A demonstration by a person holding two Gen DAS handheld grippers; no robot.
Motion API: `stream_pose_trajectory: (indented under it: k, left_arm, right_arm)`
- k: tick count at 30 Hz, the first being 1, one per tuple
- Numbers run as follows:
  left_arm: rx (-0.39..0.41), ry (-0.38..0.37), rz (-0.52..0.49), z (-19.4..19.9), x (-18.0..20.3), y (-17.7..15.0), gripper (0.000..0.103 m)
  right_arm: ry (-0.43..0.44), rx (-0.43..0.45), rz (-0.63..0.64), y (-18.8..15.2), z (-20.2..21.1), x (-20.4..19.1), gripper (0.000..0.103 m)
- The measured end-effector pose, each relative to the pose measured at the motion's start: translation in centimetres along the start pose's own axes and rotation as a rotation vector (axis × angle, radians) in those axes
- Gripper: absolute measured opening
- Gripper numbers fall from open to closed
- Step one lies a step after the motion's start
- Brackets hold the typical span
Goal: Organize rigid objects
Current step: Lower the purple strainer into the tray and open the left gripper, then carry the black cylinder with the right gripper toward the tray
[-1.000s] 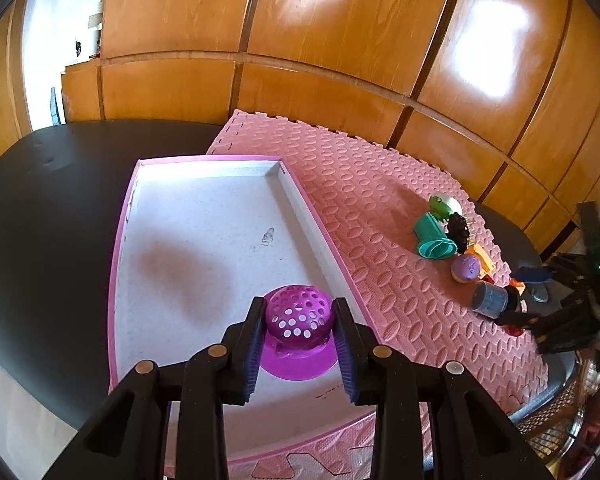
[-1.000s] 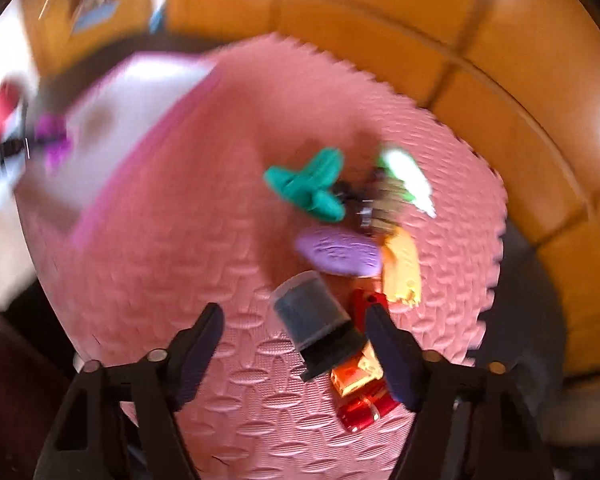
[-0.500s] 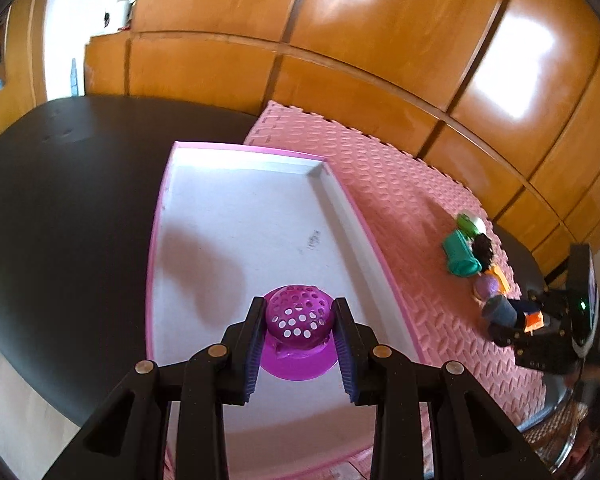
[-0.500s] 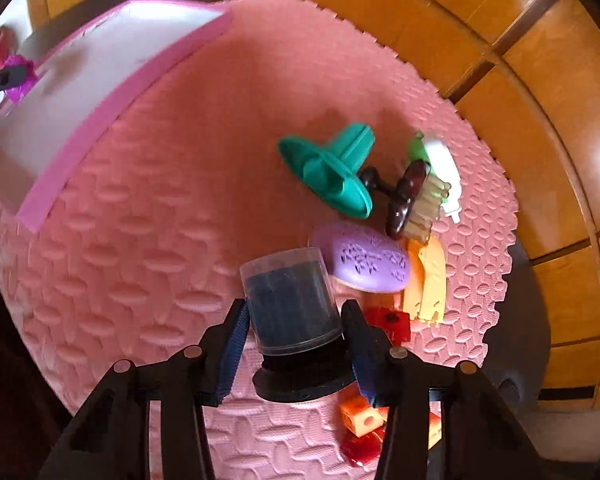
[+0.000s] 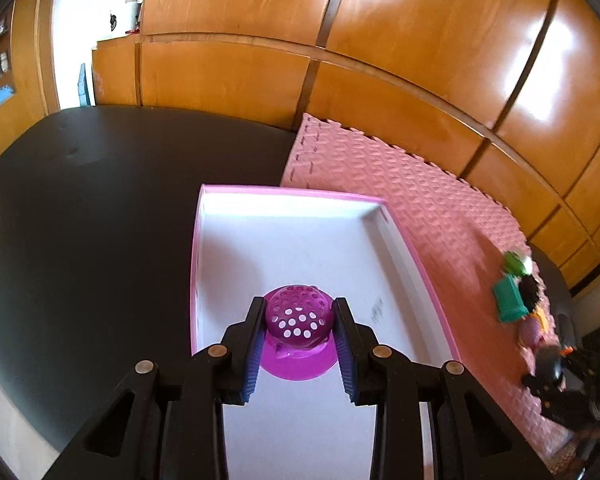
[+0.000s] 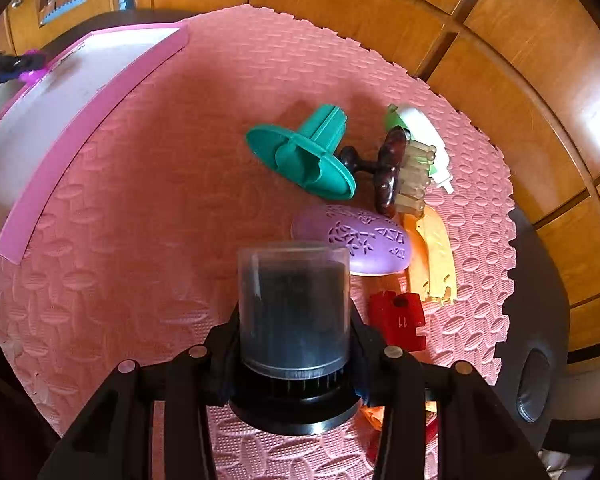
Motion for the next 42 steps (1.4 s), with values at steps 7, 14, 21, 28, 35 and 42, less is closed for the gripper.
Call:
stream_pose_trajectory:
  k: [7, 14, 21, 28, 35, 42]
  left_arm:
    - [-0.001, 0.067, -0.036, -3.3, -0.5, 3.1, 0.033]
    - [-0.026, 0.159, -0.059, -6.3, -1.7, 4.2, 0.035]
    - [0.030, 0.162, -0.061, -3.4, -1.7, 3.0, 0.057]
    - [0.084, 0.155, -0.058, 2.5, -1.2, -2.0, 0.057]
    - [0.069, 0.152, -0.053, 4.8, 0.7, -6.7, 0.060]
    - [0.069, 0.151, -0.049, 5.5, 2.4, -8.0, 0.062]
  right_arm:
    - [0.029, 0.044, -0.035, -0.4, -0.1, 0.2, 0.044]
    - [0.025, 0.056, -0.054, -0.7, 0.0, 0.2, 0.044]
    - [0.034, 0.059, -0.081, -0.9, 0.2, 0.4, 0.044]
    - [0.070, 0.060, -0.156, -1.1, 0.0, 1.1, 0.044]
    - [0.102, 0.056, -0.190, -1.1, -0.2, 1.4, 0.044]
    - [0.099, 0.061, -0.201, -1.2, -0.2, 1.5, 0.044]
Point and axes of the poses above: each gripper's, at about its wrist camera, not at the fingertips, and z roughly against the way its jaws point, x to its right, y to its top, the point moved 7 cm from there along -z, roughly the way its jaws point, and after that the axes turned 2 degrees about -z, right-handed, at the moved point
